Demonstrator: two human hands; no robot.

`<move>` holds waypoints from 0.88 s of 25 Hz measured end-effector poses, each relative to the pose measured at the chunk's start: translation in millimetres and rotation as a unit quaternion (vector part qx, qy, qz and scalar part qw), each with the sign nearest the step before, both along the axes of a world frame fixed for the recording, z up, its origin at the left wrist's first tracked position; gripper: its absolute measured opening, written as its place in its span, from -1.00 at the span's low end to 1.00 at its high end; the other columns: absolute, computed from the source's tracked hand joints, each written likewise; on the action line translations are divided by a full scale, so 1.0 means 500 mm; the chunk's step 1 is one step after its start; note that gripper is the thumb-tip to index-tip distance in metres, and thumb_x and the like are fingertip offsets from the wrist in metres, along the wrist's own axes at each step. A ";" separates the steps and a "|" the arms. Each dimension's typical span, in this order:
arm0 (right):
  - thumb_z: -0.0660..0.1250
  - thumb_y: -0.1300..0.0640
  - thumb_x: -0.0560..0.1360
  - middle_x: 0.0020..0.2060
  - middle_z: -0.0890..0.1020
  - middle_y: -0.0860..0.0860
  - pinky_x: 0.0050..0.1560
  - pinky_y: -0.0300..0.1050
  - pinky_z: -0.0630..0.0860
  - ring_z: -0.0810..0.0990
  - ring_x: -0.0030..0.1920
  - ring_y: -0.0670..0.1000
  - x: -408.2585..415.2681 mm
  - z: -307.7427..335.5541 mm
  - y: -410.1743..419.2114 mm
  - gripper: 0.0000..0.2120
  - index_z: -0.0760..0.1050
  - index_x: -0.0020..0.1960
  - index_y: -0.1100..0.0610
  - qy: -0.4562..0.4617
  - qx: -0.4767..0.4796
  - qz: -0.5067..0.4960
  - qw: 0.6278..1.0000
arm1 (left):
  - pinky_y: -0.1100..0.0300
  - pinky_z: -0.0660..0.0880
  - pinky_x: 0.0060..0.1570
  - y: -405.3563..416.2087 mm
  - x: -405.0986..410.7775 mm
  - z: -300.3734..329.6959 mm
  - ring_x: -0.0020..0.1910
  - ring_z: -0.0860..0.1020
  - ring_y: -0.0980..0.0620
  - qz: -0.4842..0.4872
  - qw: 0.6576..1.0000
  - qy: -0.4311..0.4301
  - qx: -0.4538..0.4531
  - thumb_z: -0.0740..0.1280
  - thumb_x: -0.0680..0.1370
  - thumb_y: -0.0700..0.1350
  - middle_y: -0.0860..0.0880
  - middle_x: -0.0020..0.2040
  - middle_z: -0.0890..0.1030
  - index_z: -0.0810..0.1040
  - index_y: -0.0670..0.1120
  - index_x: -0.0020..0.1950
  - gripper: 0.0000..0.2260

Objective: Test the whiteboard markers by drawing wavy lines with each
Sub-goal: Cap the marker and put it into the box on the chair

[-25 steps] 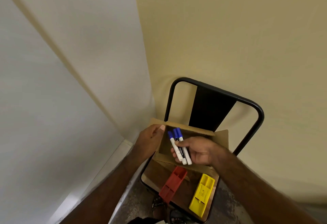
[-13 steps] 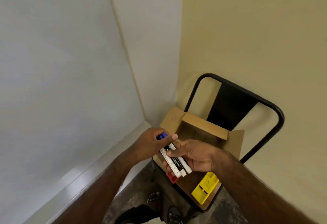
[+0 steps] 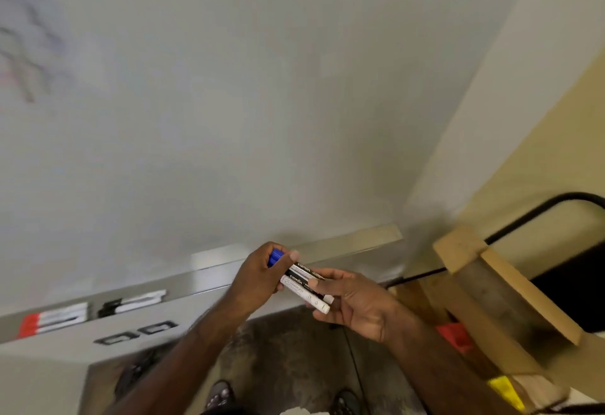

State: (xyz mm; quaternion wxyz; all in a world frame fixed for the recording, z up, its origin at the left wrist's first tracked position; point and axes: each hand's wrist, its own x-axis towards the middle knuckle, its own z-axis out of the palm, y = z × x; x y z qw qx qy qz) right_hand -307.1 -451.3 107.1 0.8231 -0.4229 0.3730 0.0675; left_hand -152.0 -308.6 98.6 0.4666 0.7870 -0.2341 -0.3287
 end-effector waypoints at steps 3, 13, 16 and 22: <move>0.52 0.32 0.50 0.10 0.74 0.28 -0.19 -0.06 0.74 0.76 -0.01 0.20 0.108 -0.029 0.097 -0.61 0.58 0.31 0.25 0.018 0.035 -0.023 0.999 | 0.35 0.56 -0.30 0.117 0.074 -0.022 -0.35 0.62 0.19 0.086 0.996 -0.004 -0.006 0.34 0.64 0.15 -0.02 -0.20 0.70 0.56 -0.03 0.06 -0.75; 0.43 0.44 0.55 0.11 0.74 0.26 -0.10 -0.06 0.75 0.75 0.07 0.22 0.405 -0.130 0.304 -0.74 0.64 0.23 0.32 0.058 -0.015 -0.015 0.998 | 0.32 0.54 -0.21 0.388 0.292 -0.115 -0.14 0.66 0.10 0.207 0.976 0.073 0.003 0.22 0.72 0.12 -0.03 0.01 0.71 0.57 0.00 0.21 -0.75; 0.44 0.44 0.54 0.16 0.72 0.27 -0.06 -0.04 0.74 0.74 0.12 0.23 0.438 -0.163 0.288 -0.74 0.66 0.22 0.31 0.065 -0.038 0.006 0.997 | 0.18 0.59 0.04 0.407 0.346 -0.134 0.03 0.65 0.04 0.212 0.966 0.150 0.003 0.21 0.74 0.08 -0.08 0.10 0.67 0.59 -0.03 0.16 -0.75; 0.44 0.44 0.54 0.20 0.69 0.32 -0.05 -0.03 0.75 0.68 0.22 0.33 0.471 -0.213 0.240 -0.69 0.60 0.28 0.38 0.085 -0.065 0.045 0.993 | -0.14 0.54 0.33 0.402 0.382 -0.163 0.13 0.64 -0.10 0.173 0.963 0.193 0.076 0.23 0.69 0.25 -0.09 0.09 0.69 0.61 0.00 0.07 -0.65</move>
